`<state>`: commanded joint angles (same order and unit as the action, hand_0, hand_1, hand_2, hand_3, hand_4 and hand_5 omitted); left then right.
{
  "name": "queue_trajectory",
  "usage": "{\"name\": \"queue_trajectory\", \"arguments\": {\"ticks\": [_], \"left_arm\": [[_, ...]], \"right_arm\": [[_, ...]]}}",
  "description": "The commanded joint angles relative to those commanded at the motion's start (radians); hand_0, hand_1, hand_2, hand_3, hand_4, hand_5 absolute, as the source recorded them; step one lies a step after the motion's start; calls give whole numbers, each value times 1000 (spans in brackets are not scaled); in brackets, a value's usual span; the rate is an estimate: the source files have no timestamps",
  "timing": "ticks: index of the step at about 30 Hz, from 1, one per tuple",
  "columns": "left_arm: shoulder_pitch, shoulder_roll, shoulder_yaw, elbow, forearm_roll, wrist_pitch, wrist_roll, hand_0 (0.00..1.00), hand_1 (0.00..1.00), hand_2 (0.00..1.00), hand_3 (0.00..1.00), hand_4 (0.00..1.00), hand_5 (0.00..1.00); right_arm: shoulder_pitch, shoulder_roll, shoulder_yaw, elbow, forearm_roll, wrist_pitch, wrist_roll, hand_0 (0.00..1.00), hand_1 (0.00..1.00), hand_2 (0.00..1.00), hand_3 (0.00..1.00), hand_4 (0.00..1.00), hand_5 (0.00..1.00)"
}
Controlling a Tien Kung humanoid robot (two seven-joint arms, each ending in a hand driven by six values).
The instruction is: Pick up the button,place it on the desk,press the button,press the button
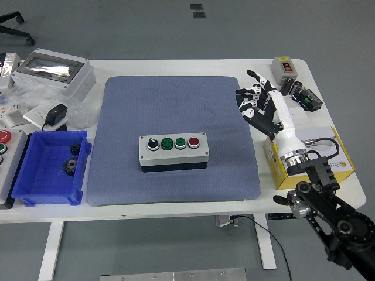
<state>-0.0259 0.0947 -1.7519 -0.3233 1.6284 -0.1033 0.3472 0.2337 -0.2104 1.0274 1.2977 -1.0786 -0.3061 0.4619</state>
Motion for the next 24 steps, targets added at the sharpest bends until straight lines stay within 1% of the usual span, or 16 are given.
{"name": "queue_trajectory", "arguments": {"ticks": [2,3,8,9,14,15,20,24], "left_arm": [[-1,1,-3,0,6,-2,1,501,461,487,692,2,2],[-1,3,-4,-1,7,-3,1,501,463,491,695,2,2],[-1,12,-5,-2,9,-3,4,501,463,491,695,2,2],[-1,14,-5,-3,10,-3,5,501,466,493,696,2,2],[-2,21,-7,-3,13,-4,5,501,466,493,696,2,2],[-3,22,-8,-3,14,-4,5,500,468,494,698,2,2],[-5,33,-12,-2,21,-6,5,500,468,494,698,2,2],[0,41,-7,-1,7,-2,1,499,466,493,701,2,2]], "right_arm": [[-15,0,-3,-3,18,-2,30,805,808,824,887,686,371],[-23,0,-4,-4,26,-3,41,833,829,841,885,773,579],[-37,-5,-3,-6,34,-7,59,833,829,841,885,773,579],[-38,-6,-2,-6,33,-8,60,850,835,853,874,828,686],[-41,-5,7,-7,23,-12,58,850,835,853,874,828,686],[-43,-4,10,-6,21,-13,58,863,839,857,872,852,736],[-64,2,37,-3,11,-18,58,863,839,857,872,852,736],[-88,8,71,5,-7,-24,55,868,840,858,871,857,747]]}}
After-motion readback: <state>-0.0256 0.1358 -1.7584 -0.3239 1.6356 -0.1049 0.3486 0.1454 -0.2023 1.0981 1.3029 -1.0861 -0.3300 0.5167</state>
